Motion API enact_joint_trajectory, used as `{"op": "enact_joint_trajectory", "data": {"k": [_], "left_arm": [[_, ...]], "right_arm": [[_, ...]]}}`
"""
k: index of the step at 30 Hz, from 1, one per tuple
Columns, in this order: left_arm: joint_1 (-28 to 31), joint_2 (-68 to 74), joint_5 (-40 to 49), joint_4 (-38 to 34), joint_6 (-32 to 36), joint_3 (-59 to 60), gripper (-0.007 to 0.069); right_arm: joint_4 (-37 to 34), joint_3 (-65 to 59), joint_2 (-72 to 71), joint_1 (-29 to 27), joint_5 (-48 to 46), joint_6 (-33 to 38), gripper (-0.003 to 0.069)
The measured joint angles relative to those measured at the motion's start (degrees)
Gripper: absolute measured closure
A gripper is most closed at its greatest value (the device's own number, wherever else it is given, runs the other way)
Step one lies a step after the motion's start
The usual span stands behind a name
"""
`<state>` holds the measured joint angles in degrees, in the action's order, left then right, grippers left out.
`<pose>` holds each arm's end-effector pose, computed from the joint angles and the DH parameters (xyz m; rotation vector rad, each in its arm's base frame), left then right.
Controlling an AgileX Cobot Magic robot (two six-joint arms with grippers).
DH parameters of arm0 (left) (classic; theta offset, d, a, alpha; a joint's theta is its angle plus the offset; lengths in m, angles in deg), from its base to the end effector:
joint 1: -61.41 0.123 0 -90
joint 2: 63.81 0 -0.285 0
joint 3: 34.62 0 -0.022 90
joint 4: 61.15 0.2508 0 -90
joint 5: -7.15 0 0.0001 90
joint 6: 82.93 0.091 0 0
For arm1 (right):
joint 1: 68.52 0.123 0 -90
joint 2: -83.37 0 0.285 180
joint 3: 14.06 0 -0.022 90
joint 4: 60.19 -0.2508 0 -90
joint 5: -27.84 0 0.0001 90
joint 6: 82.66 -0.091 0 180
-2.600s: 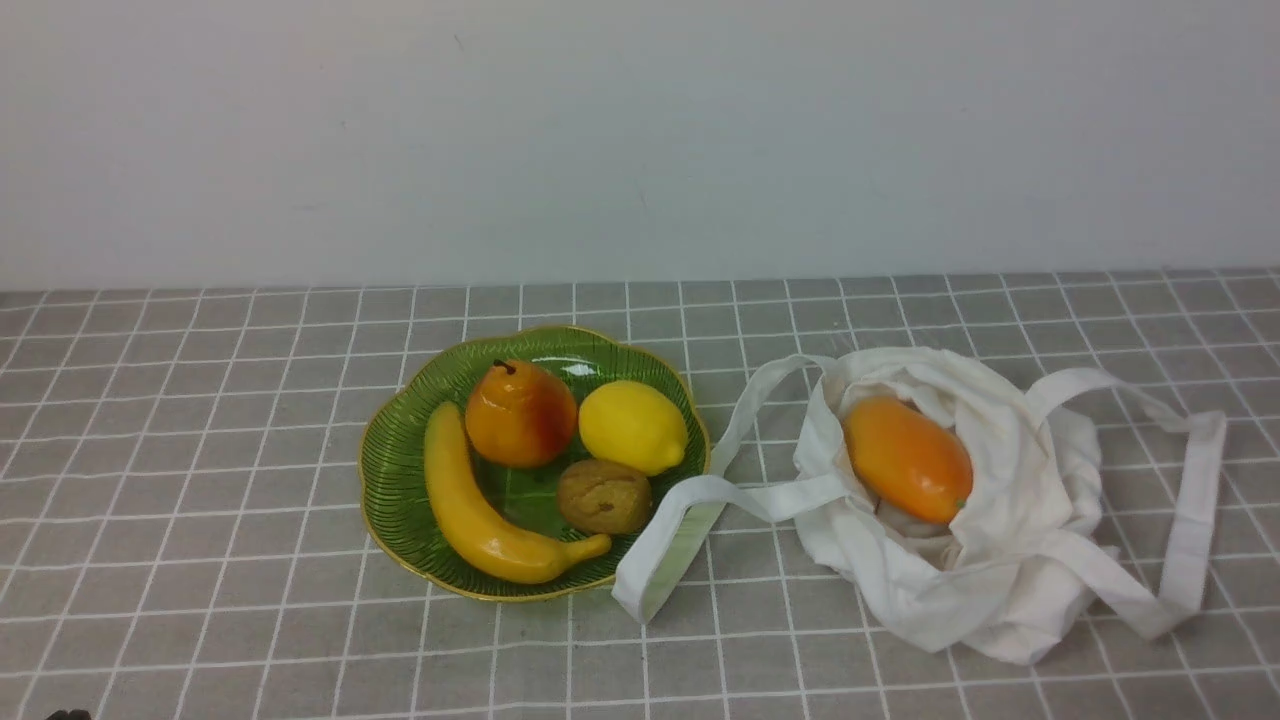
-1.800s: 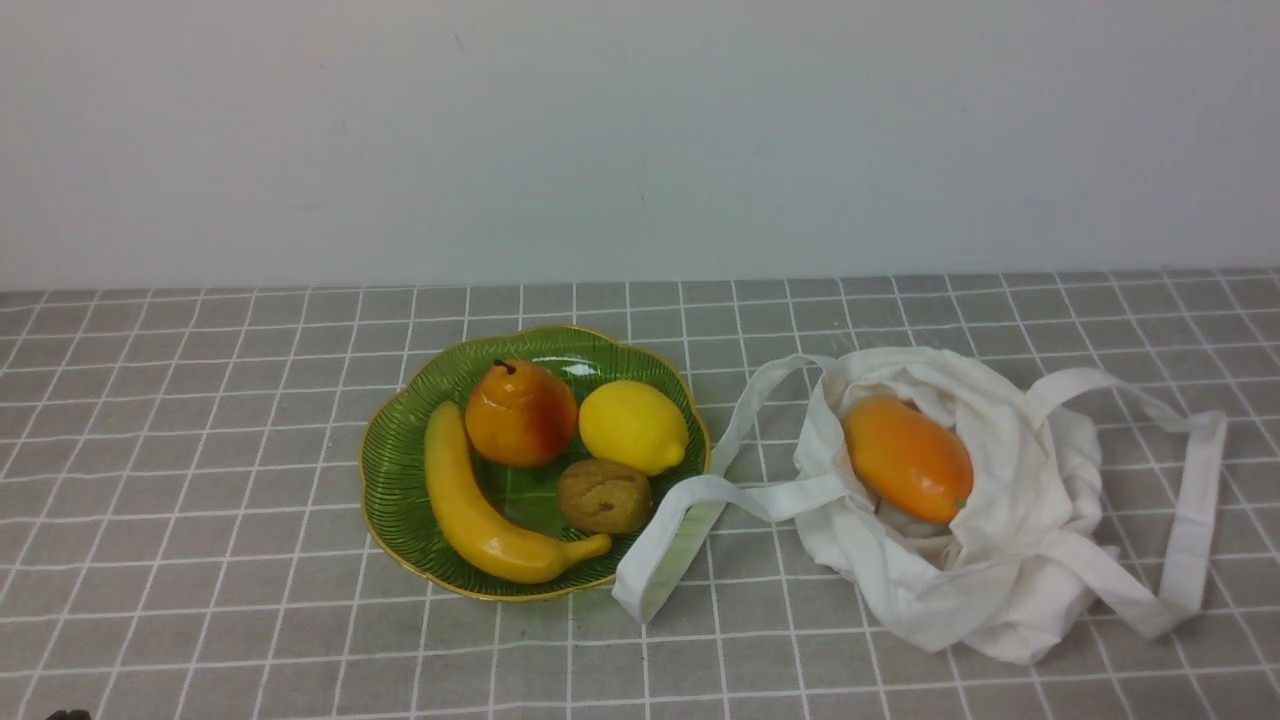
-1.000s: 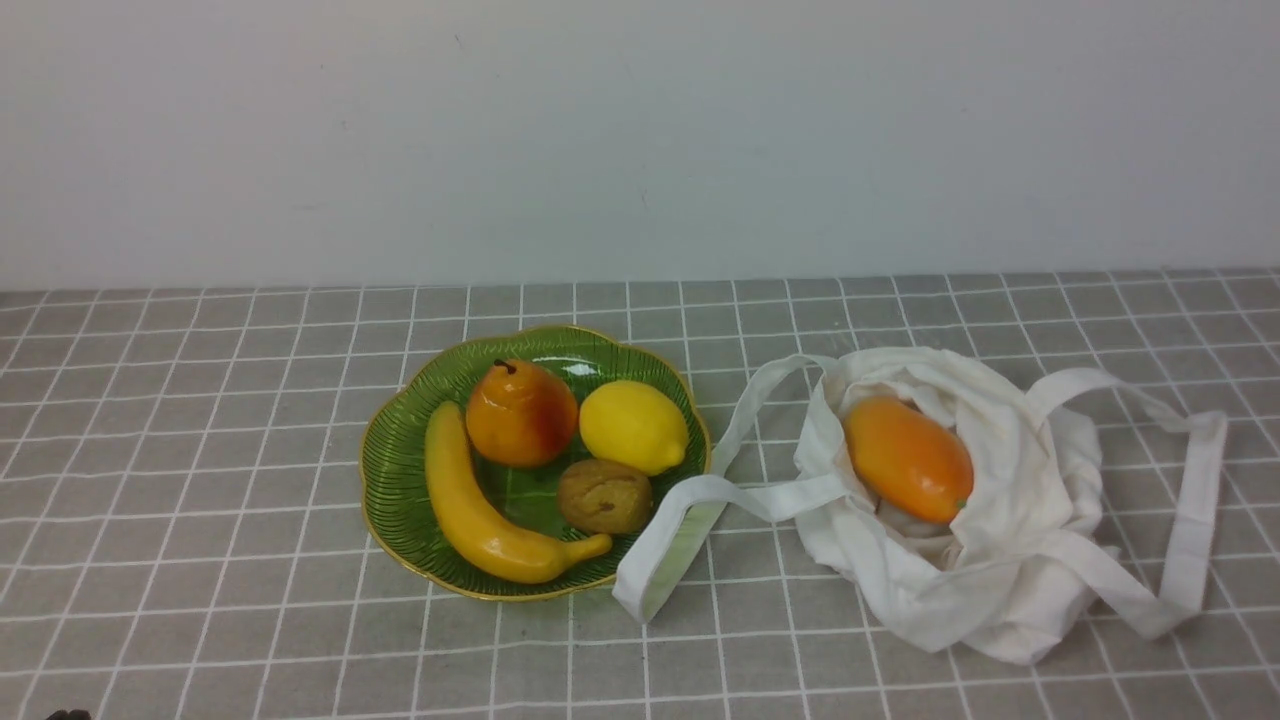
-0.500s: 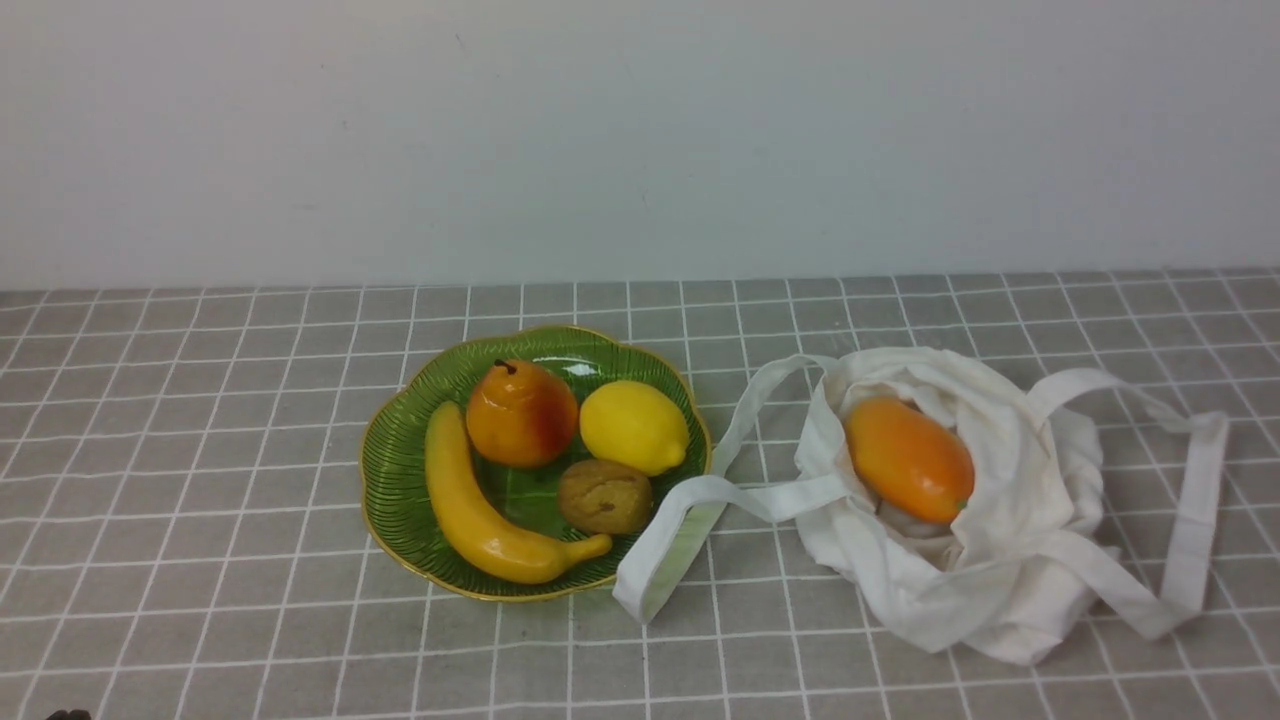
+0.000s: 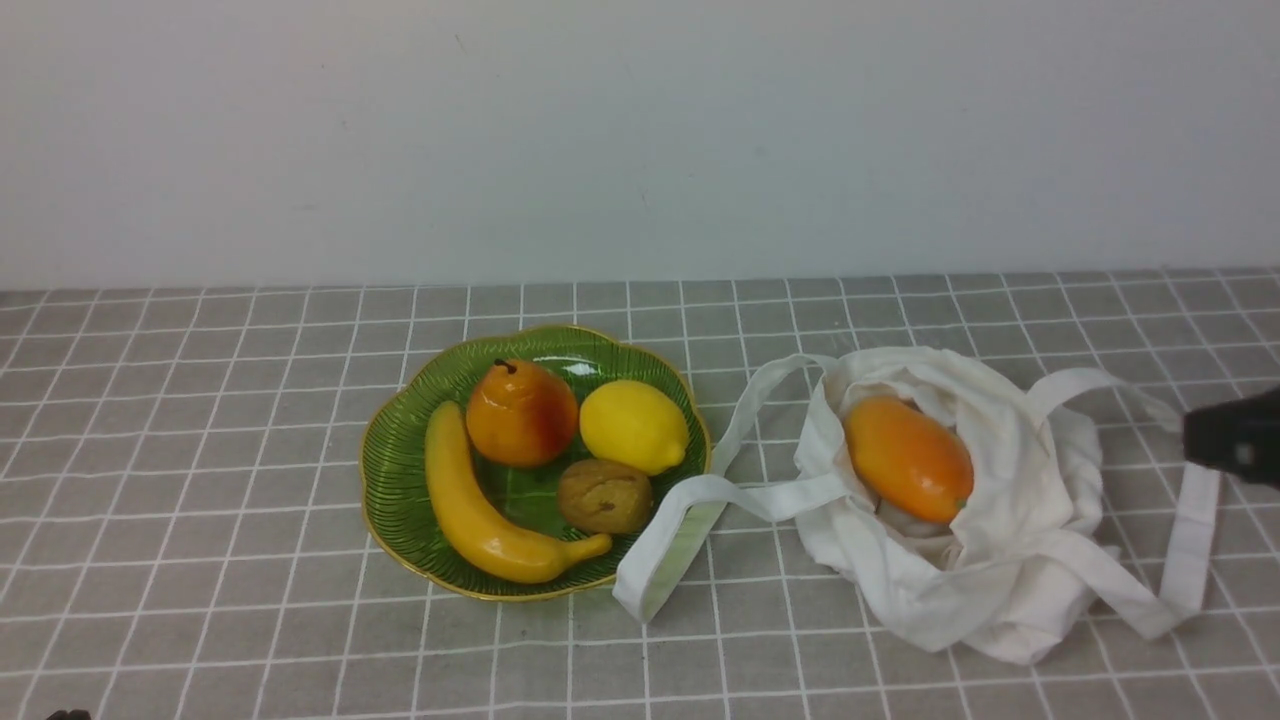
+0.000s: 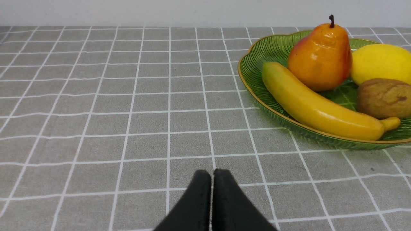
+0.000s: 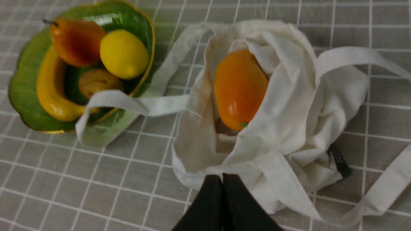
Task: Take the fruit out of the bag on the grey coffee tablecloth and place them on the plate.
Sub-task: 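Reach into the bag and grasp a fruit with the right gripper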
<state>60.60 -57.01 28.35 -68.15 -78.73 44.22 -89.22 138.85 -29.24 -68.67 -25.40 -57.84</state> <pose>0.0524 -0.0048 0.1715 0.0058 1.8626 -0.0790 0.1915 0.0349 0.3206 -0.2965 2.4452 0.4505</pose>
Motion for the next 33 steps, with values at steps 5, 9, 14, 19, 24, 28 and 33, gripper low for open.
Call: {"op": "enact_joint_trajectory", "data": {"k": [5, 9, 14, 19, 24, 28, 33], "left_arm": [[0.00, 0.00, 0.00, 0.00, 0.00, 0.00, 0.0632], [0.00, 0.00, 0.00, 0.00, 0.00, 0.00, 0.0632], [0.00, 0.00, 0.00, 0.00, 0.00, 0.00, 0.0632], [0.00, 0.00, 0.00, 0.00, 0.00, 0.00, 0.0632], [0.00, 0.00, 0.00, 0.00, 0.00, 0.00, 0.0632], [0.00, 0.00, 0.00, 0.00, 0.00, 0.00, 0.0632], [0.00, 0.00, 0.00, 0.00, 0.00, 0.00, 0.0632]], "right_arm": [[-1.27, 8.47, 16.55, 1.69, -0.46, 4.48, 0.0667], [-0.17, 14.97, 25.80, 6.38, -0.46, 3.89, 0.0662], [8.39, 23.48, 36.33, 12.72, -0.57, -2.60, 0.0596], [16.15, 27.27, 40.94, 16.40, -0.29, -5.55, 0.0454], [19.79, 27.75, 44.36, 19.05, 3.37, -7.83, 0.0203], [21.56, 27.75, 46.85, 19.51, 3.67, -8.02, 0.0070], [25.74, 27.75, 48.57, 19.51, 3.14, -8.41, 0.0020]]}}
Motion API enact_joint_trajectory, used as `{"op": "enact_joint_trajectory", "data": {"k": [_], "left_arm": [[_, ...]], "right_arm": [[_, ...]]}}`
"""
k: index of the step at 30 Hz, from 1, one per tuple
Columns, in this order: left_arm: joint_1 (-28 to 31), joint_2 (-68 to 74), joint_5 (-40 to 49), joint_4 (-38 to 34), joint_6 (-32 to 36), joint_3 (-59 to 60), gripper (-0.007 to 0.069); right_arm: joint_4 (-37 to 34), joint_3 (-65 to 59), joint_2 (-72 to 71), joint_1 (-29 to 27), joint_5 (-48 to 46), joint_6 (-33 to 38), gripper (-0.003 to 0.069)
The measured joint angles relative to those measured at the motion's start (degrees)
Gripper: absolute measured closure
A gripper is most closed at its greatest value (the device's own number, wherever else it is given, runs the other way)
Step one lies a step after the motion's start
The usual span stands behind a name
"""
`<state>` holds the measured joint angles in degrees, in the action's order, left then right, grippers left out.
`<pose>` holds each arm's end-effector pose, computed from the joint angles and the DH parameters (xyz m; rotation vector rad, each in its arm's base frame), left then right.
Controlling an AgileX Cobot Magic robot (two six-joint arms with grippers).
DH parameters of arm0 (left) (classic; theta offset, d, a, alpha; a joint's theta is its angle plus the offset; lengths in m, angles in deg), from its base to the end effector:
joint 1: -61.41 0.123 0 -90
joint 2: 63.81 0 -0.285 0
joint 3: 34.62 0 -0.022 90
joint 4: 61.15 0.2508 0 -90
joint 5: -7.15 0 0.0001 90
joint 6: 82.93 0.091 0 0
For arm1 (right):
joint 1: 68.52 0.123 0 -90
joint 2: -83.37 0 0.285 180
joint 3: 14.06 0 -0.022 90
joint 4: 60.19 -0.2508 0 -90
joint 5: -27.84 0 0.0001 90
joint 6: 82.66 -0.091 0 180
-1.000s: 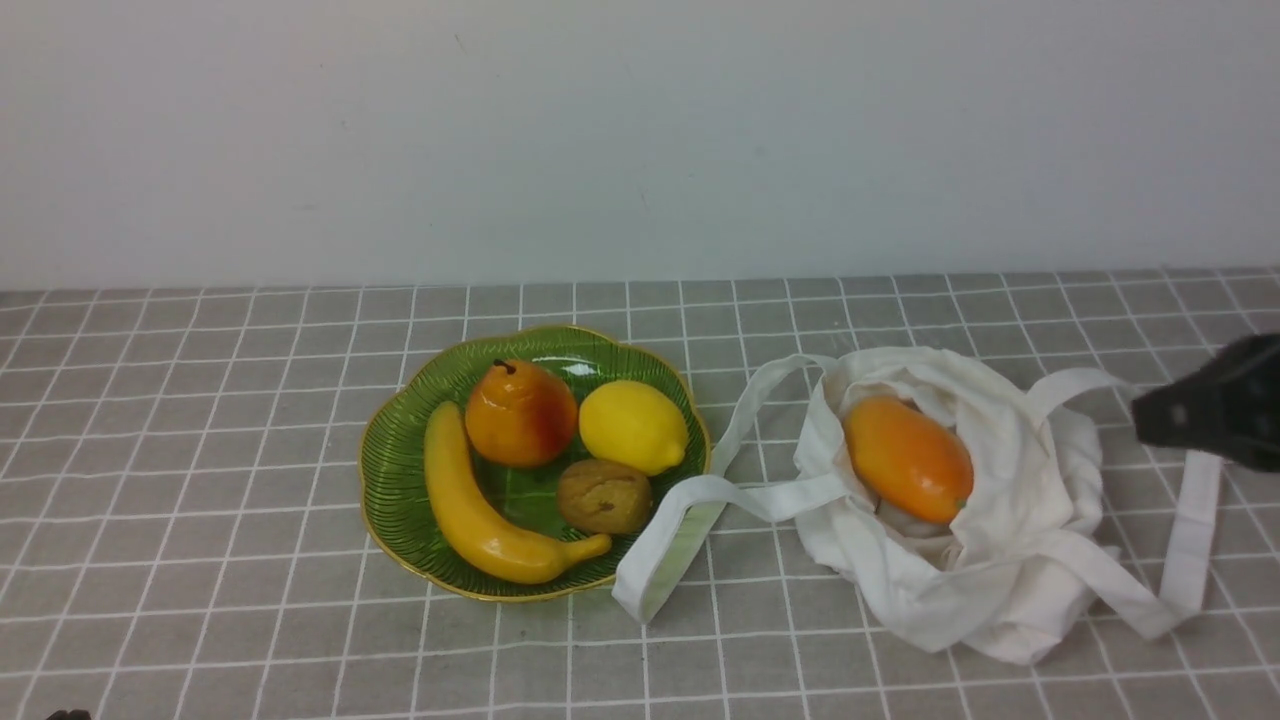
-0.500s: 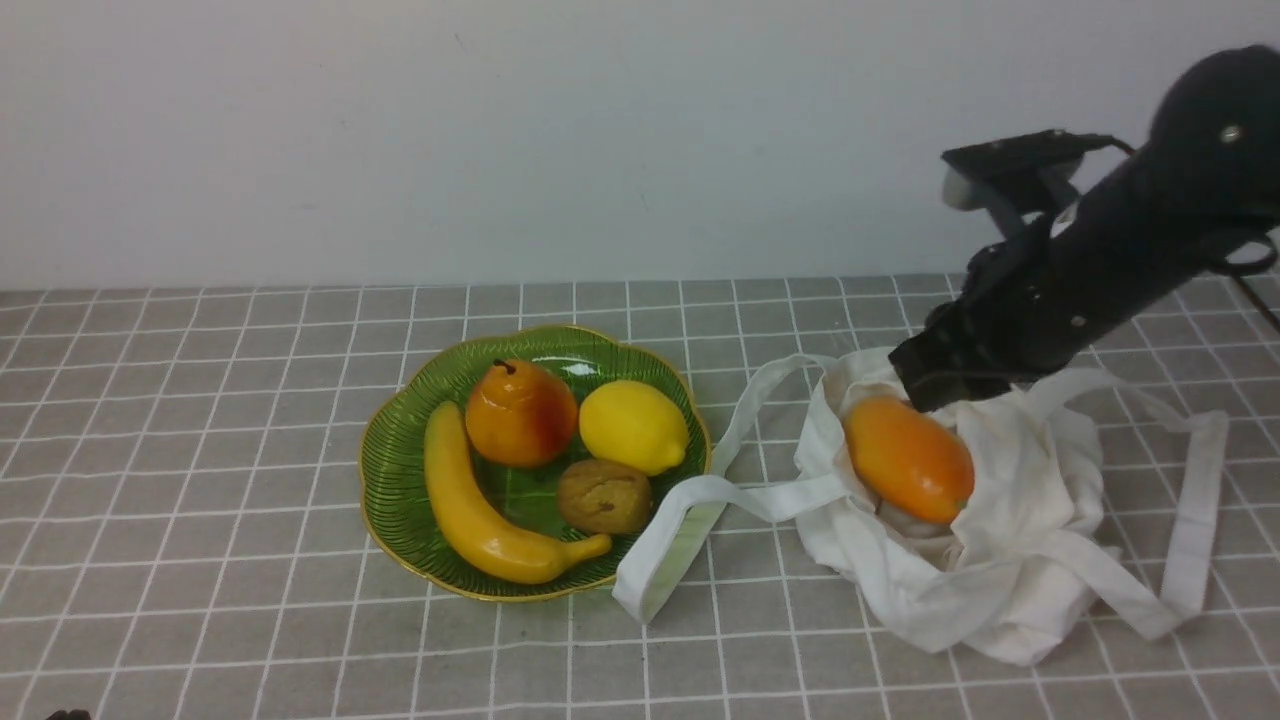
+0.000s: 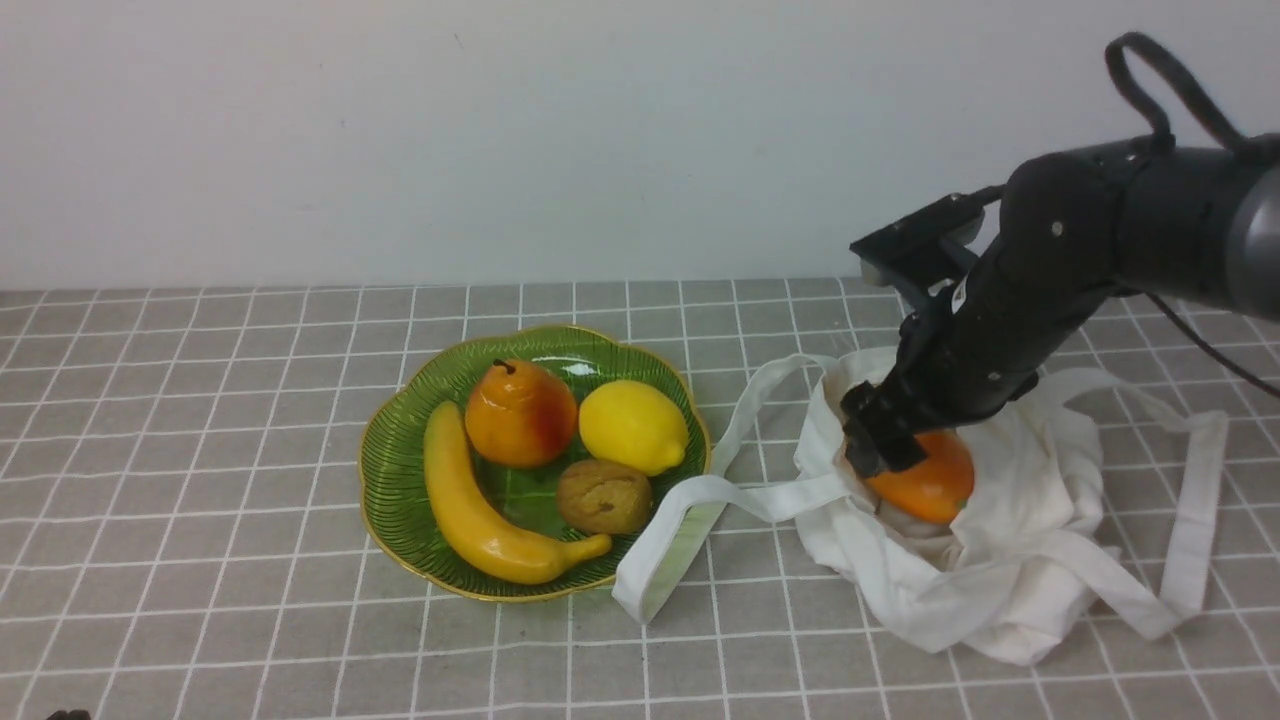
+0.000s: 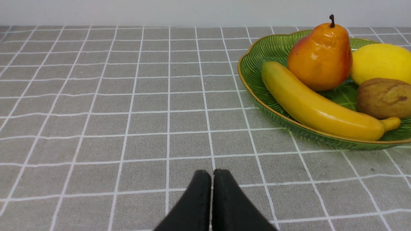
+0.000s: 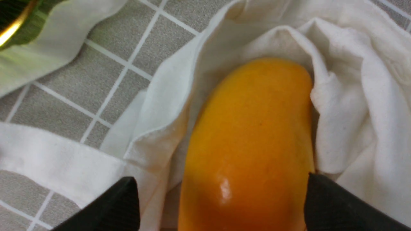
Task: Take the fruit out of the bag on the grey coffee tablecloth and place them on the plate.
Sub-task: 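Reach into the bag and grasp a fruit with the right gripper, then take the mango out of the bag and place it on the plate with the right gripper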
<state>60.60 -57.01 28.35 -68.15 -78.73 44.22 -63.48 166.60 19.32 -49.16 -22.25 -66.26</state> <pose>0.0524 -0.0048 0.1715 0.0058 1.8626 -0.0790 0.3608 0.1310 0.2040 -0.8433 2.7608 0.0799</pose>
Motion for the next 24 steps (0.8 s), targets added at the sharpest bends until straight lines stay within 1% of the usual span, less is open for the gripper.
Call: {"op": "enact_joint_trajectory", "data": {"k": [4, 11, 15, 24], "left_arm": [[0.00, 0.00, 0.00, 0.00, 0.00, 0.00, 0.0632], [0.00, 0.00, 0.00, 0.00, 0.00, 0.00, 0.0632], [0.00, 0.00, 0.00, 0.00, 0.00, 0.00, 0.0632], [0.00, 0.00, 0.00, 0.00, 0.00, 0.00, 0.0632]], "right_arm": [[0.85, 0.12, 0.78, 0.00, -0.08, 0.00, 0.0035], [4.34, 0.21, 3.82, 0.00, -0.26, -0.87, 0.0103], [4.71, 0.38, 4.10, 0.00, -0.56, -2.04, 0.0144], [4.72, 0.43, 3.30, 0.00, -1.87, -2.32, 0.0144]]}}
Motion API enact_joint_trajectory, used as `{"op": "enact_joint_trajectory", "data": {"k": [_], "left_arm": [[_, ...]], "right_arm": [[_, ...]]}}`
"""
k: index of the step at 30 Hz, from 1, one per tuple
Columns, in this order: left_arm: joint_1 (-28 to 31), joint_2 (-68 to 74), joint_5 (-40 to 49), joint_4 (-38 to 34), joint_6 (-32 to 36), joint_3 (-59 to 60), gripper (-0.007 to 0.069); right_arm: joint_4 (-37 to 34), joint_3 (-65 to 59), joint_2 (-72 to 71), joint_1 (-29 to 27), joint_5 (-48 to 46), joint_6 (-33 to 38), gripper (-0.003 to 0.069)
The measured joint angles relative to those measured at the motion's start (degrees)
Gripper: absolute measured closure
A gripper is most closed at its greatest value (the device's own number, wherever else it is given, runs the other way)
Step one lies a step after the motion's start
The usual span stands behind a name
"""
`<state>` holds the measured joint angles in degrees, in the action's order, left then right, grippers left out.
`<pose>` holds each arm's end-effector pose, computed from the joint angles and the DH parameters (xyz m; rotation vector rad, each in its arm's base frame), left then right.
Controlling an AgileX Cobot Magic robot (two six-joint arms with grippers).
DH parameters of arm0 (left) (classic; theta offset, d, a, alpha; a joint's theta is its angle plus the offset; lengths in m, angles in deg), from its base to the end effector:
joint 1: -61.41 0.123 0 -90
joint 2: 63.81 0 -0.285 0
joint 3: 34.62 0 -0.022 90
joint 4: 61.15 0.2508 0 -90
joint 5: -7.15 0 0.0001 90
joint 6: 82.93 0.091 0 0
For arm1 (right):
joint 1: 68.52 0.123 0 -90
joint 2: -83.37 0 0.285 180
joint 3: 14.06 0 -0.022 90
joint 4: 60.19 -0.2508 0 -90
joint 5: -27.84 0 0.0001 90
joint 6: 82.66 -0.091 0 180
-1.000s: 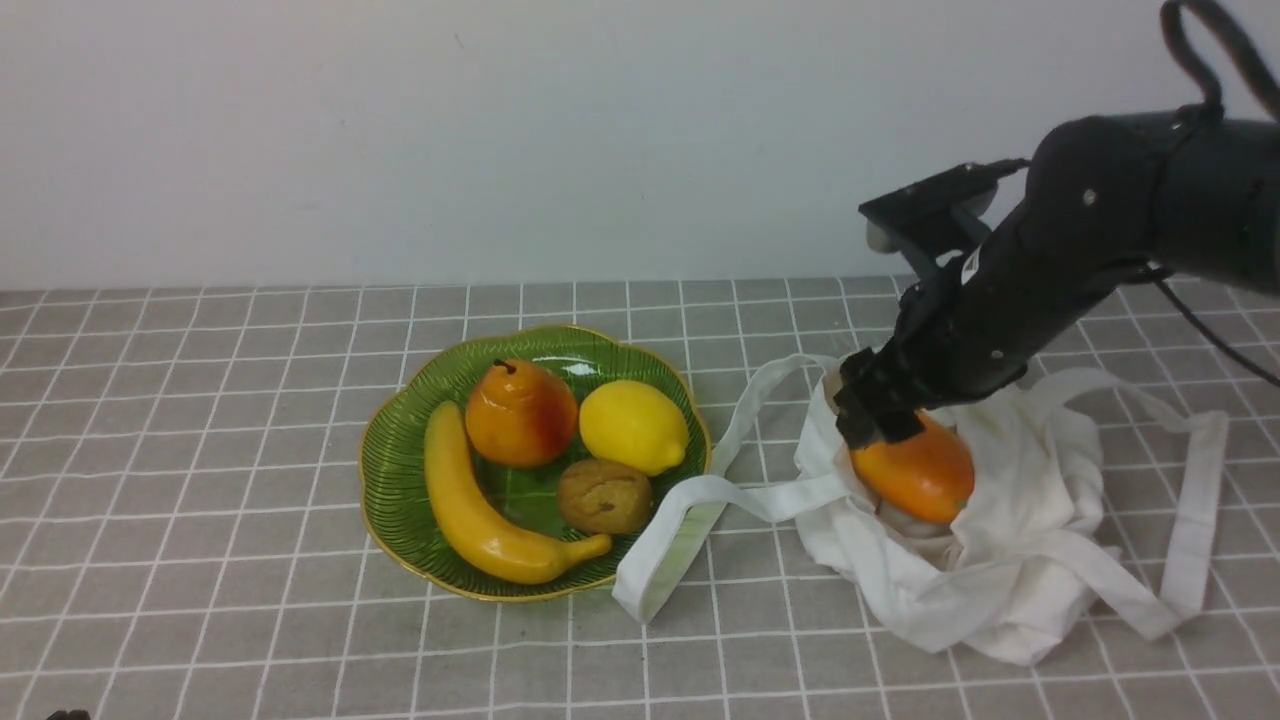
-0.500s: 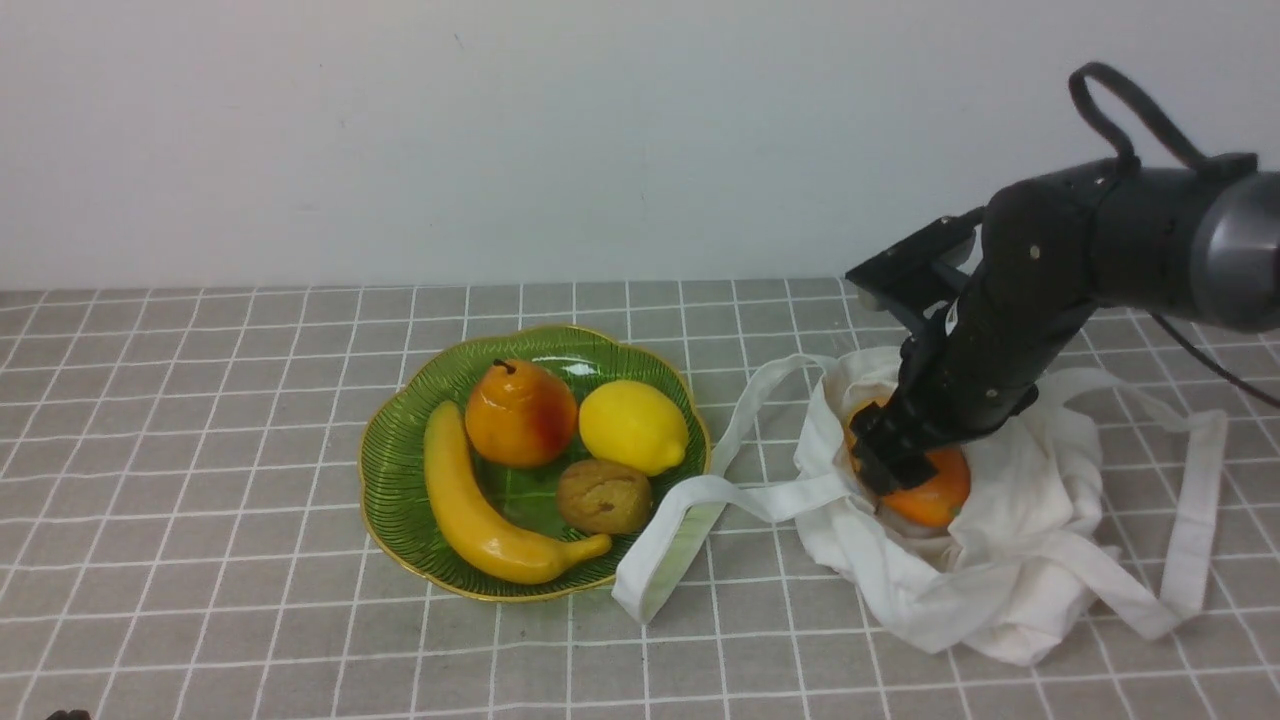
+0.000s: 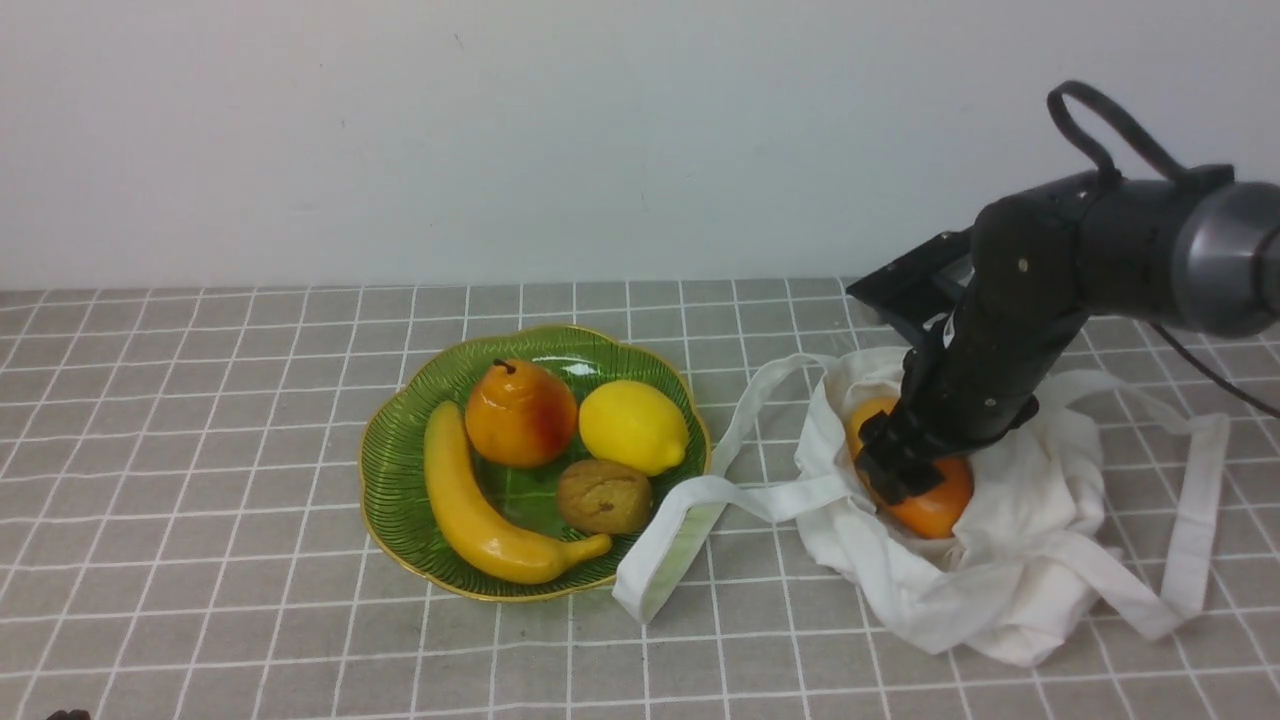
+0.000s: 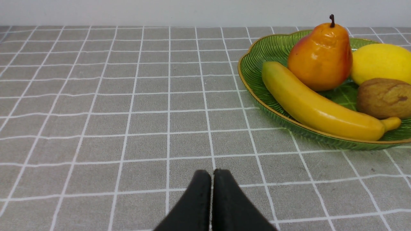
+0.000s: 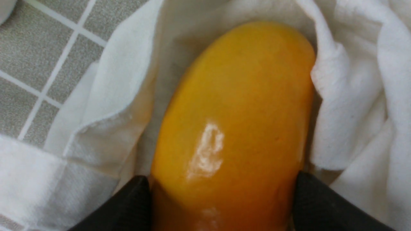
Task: Take the fruit out of the bag on the grey coffee tablecloth and place them on the plate.
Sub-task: 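Take the mango out of the bag and place it on the plate with the right gripper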
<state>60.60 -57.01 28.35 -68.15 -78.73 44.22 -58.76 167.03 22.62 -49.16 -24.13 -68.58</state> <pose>0.0524 -0.0048 0.1715 0.0058 1.8626 -0.0790 0.3650 0.1264 0.1830 -0.8734 2.8371 -0.0193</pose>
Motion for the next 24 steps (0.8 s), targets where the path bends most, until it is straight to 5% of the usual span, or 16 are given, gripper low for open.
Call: {"op": "enact_joint_trajectory", "data": {"k": [12, 18, 24], "left_arm": [[0.00, 0.00, 0.00, 0.00, 0.00, 0.00, 0.0632], [0.00, 0.00, 0.00, 0.00, 0.00, 0.00, 0.0632], [0.00, 0.00, 0.00, 0.00, 0.00, 0.00, 0.0632]], "right_arm": [[-2.20, 0.00, -11.47, 0.00, -5.00, -1.52, 0.0146], [-13.32, 0.00, -17.16, 0.07, -5.27, -0.03, 0.0146], [-28.61, 0.00, -17.90, 3.36, -4.29, 10.16, 0.0148]]}}
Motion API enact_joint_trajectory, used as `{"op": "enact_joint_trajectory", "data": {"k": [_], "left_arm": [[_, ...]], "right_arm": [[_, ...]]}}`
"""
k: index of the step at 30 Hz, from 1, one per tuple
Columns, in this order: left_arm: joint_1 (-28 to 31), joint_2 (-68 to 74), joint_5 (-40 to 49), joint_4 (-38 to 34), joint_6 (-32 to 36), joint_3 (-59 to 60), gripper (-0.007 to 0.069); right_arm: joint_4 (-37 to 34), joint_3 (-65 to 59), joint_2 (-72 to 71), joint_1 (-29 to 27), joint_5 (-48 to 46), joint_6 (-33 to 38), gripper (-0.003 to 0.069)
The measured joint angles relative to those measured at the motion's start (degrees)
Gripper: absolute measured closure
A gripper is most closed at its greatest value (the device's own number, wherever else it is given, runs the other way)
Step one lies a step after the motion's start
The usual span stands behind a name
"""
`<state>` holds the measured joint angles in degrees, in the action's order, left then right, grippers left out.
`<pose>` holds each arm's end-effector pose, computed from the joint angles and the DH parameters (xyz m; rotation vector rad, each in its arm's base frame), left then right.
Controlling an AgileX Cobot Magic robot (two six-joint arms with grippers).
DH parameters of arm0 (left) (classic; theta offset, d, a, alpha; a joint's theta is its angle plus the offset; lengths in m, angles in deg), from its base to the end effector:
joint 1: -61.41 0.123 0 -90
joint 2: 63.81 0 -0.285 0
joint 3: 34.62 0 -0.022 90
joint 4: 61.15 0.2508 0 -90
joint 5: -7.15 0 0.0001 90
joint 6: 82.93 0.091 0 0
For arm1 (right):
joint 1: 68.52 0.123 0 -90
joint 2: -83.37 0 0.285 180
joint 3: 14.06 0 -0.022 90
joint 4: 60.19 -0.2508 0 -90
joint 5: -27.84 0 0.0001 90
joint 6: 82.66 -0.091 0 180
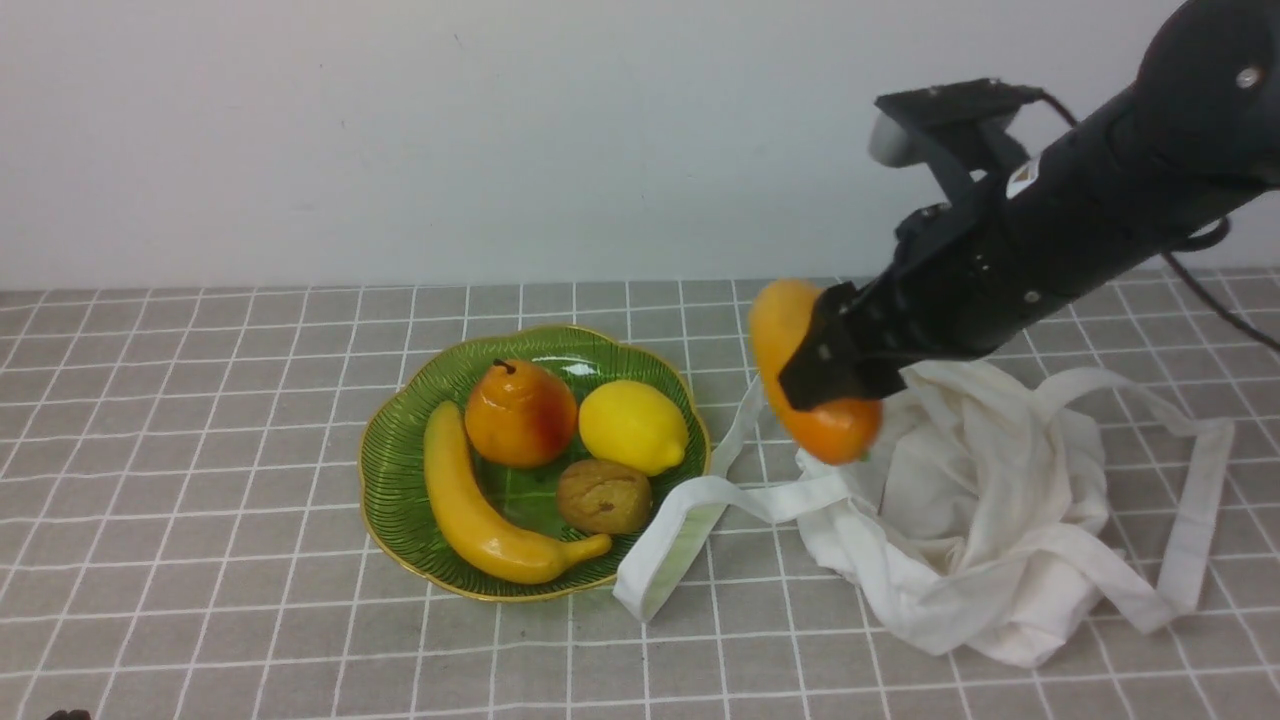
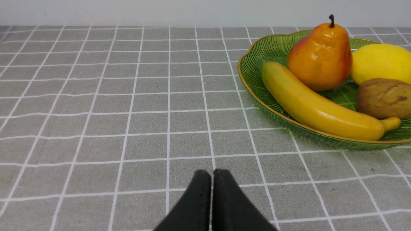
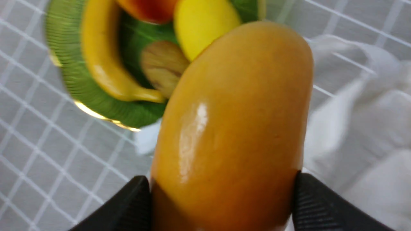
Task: Take the fruit out of the bag on the grey coffee tablecloth and place them on the plate.
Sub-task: 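Take the mango out of the bag and place it on the plate with the right gripper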
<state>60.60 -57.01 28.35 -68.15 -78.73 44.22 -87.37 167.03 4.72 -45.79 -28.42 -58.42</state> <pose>0.0524 -0.0048 0.1715 0.0058 1.8626 -0.0790 0.3043 0.1650 0.3041 -0.8342 2.5371 0.6015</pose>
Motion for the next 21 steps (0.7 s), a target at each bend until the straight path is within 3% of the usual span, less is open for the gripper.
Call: {"op": "enact_joint_trajectory", "data": {"k": [1, 4, 7, 12, 21], "left_arm": [[0.00, 0.00, 0.00, 0.00, 0.00, 0.00, 0.0632], [0.00, 0.00, 0.00, 0.00, 0.00, 0.00, 0.0632], [0.00, 0.00, 0.00, 0.00, 0.00, 0.00, 0.0632], [0.00, 0.00, 0.00, 0.00, 0.00, 0.00, 0.0632], [0.00, 0.00, 0.00, 0.00, 0.00, 0.00, 0.0632]], "right_arm": [[-6.00, 0.00, 0.56, 2.15, 2.91, 2.93, 0.0148], [-13.83, 0.00, 2.90, 5.47, 9.91, 5.08, 0.0148], [-17.78, 0.59, 6.18, 8.20, 14.58, 7.70, 0.0148], [-18.32, 2.40, 11.86, 11.57, 15.47, 15.19, 0.0148], [-17.94, 9.60, 21.61, 13.89, 15.26, 16.05, 0.0148]]}}
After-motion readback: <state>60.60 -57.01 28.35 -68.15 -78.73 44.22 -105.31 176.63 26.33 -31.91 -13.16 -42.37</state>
